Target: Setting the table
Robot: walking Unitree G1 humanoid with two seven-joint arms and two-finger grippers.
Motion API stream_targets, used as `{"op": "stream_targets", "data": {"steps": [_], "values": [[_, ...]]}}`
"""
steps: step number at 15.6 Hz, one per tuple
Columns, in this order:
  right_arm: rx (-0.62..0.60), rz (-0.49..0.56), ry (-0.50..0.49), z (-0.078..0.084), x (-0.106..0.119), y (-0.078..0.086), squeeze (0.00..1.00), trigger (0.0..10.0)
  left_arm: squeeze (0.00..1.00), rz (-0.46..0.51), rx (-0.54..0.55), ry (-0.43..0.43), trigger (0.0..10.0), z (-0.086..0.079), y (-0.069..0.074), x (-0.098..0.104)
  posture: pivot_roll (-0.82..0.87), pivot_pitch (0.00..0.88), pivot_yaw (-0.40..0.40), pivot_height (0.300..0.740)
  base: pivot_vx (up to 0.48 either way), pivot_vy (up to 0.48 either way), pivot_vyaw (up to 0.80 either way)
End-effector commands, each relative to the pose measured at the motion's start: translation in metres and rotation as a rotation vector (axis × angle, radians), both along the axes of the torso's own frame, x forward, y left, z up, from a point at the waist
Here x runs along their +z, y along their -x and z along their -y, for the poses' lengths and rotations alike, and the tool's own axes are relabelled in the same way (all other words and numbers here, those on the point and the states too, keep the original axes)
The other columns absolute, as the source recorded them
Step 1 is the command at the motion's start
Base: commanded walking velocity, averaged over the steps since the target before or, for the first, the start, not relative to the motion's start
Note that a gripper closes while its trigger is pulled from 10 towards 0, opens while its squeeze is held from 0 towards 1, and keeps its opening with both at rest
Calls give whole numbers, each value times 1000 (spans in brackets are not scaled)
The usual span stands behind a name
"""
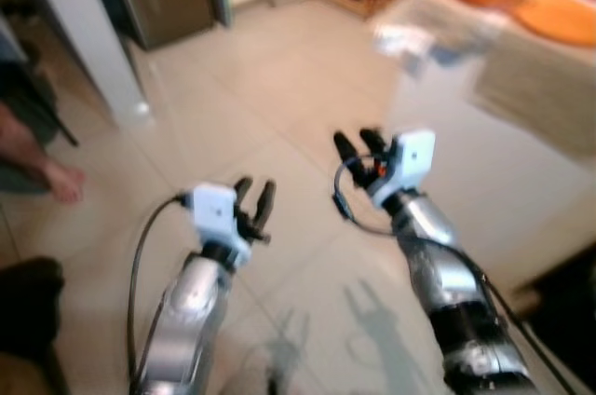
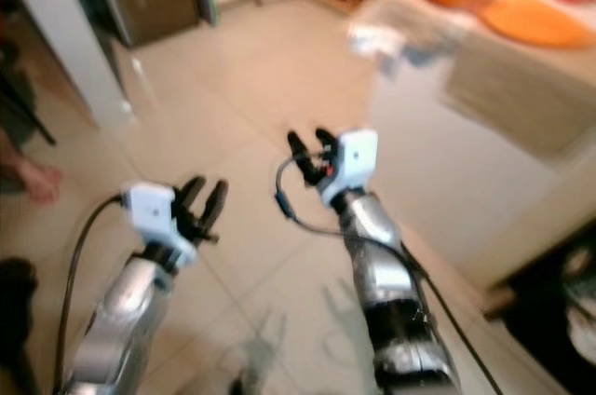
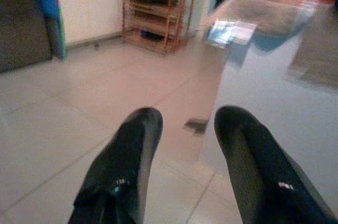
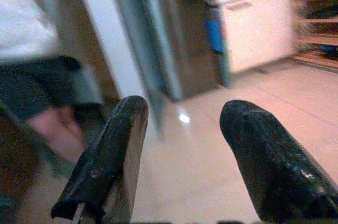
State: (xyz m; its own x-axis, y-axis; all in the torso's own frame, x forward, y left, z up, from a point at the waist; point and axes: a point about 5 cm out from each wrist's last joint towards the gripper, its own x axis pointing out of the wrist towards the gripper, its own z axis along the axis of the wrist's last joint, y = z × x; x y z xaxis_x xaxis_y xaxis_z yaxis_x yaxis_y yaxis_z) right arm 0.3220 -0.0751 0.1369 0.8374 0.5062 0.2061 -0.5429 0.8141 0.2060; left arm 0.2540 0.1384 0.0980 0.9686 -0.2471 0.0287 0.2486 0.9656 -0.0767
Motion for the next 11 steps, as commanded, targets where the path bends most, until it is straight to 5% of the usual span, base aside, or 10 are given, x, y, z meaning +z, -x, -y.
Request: {"op": "stream_targets", "data": {"steps": [1, 5, 8, 11], "values": [[-23, 7, -4, 14, 3, 0, 0, 10000, 0, 29, -42, 24, 10000, 13, 0, 8, -30, 104, 12, 740, 480, 0, -800], [77, 87, -46, 4, 25, 5, 0, 10000, 0, 146, -73, 28, 10000, 11, -6, 41, -32, 104, 8, 740, 480, 0, -800], [116, 100, -37, 0, 29, 9, 0, 10000, 0, 199, -68, 53, 10000, 8, -6, 58, -30, 106, 4, 740, 480, 0, 0], [215, 197, -112, -6, 65, 14, 0, 10000, 0, 314, -82, 92, 10000, 6, -6, 93, -27, 106, -1, 740, 480, 0, 0]]}}
